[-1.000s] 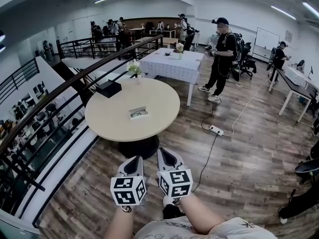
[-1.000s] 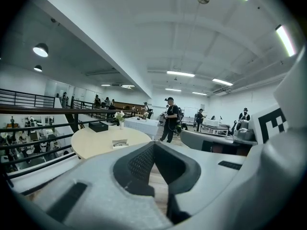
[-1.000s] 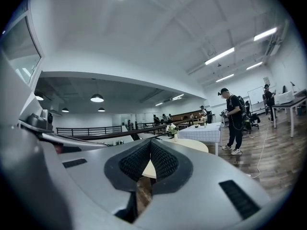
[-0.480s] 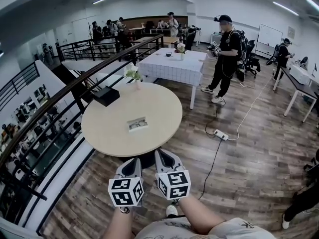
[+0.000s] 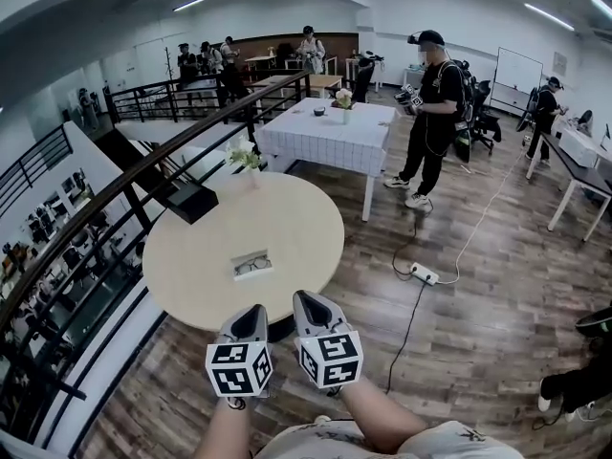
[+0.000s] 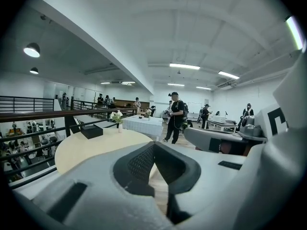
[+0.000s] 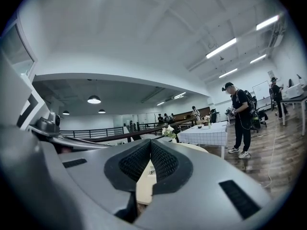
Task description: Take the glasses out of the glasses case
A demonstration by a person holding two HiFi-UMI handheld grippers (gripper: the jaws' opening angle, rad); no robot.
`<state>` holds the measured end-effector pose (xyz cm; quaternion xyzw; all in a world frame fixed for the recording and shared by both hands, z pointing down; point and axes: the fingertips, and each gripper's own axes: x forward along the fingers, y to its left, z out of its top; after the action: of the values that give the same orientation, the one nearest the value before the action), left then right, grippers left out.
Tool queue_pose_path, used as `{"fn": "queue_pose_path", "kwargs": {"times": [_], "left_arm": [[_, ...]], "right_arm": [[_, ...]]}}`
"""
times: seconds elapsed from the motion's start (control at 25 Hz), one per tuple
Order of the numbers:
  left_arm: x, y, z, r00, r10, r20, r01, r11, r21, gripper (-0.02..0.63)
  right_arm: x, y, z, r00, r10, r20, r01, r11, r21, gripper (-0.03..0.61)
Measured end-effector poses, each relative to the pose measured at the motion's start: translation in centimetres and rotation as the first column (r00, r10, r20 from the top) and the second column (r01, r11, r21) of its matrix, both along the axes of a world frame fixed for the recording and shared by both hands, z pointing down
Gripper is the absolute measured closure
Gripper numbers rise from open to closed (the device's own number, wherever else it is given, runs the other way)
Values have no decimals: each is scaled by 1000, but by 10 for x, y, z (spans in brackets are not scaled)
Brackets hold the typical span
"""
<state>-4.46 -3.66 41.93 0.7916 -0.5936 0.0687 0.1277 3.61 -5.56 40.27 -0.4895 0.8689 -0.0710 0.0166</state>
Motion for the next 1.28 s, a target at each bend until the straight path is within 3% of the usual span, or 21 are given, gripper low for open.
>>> {"fn": "queue_pose_path", "kwargs": {"times": [0.6,0.92,1.08,1.28], "left_arm": [[7,-57,33,1000,-5,1,5,999,-51,601],[-47,-108,27,1000,10,-27,-11,998,-59,601],[-36,-137,46,999,16,-36,-19,997,-77,601],[-51,-182,47,999,40,-32,-43,995,-85,601]], "right_arm": [[10,-56,29,1000,-8,-1,8,999,-44,563],[-48,-104,20,1000,-12,-29,10,999,-46,563],[-35,-135,32,1000,8,-22,-9,999,-47,563],[-43,-183,32,999,47,-21,-48,997,-61,563]]}}
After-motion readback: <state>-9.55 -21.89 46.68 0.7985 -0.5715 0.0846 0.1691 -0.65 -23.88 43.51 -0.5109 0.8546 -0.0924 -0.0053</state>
